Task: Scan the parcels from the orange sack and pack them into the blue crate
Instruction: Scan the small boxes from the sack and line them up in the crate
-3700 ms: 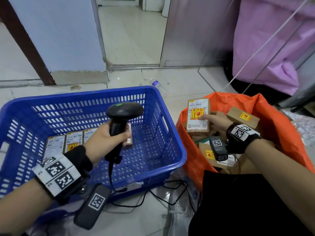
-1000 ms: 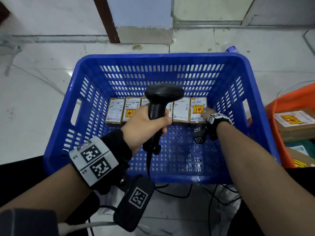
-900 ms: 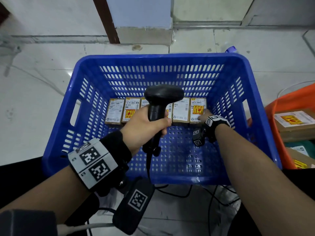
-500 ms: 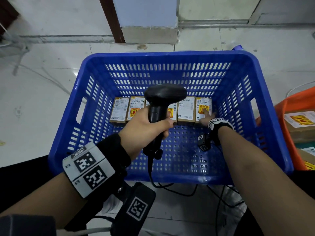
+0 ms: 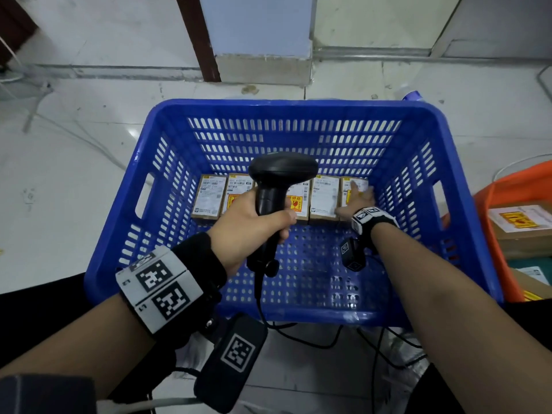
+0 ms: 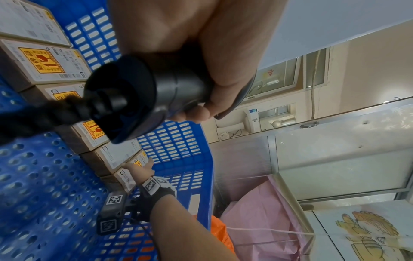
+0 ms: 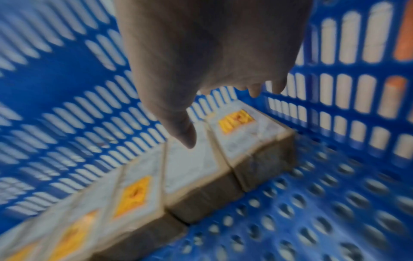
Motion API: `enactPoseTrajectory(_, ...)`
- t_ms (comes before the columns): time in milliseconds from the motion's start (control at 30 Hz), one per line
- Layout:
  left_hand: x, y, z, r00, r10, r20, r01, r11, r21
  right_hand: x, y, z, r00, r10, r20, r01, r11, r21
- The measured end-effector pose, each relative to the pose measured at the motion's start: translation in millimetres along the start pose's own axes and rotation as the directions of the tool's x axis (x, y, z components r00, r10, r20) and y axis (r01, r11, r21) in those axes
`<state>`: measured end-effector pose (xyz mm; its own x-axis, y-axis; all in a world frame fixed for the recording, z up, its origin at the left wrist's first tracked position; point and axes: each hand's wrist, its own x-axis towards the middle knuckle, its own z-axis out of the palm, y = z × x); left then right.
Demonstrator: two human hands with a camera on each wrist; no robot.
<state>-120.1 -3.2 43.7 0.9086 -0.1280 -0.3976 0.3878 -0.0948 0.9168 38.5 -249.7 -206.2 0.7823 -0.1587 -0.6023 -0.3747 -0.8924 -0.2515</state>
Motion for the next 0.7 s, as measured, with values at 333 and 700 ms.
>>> enactPoseTrajectory(333, -14.5, 17.3, 4.5, 0.994, 0.110, 0.002, -0.110, 0.994, -0.019, -111.8, -53.3, -95.6, 0.934, -0.335, -0.126, 0.333, 0.942, -0.032)
enactPoseTrajectory(700, -33.6, 32.4, 22.7, 0.976, 0.211, 0.056, -0.209, 0.977, -0.040, -241.0, 40.2, -181.5, 0.868, -0.402, -0.292, 0.393, 0.915, -0.089)
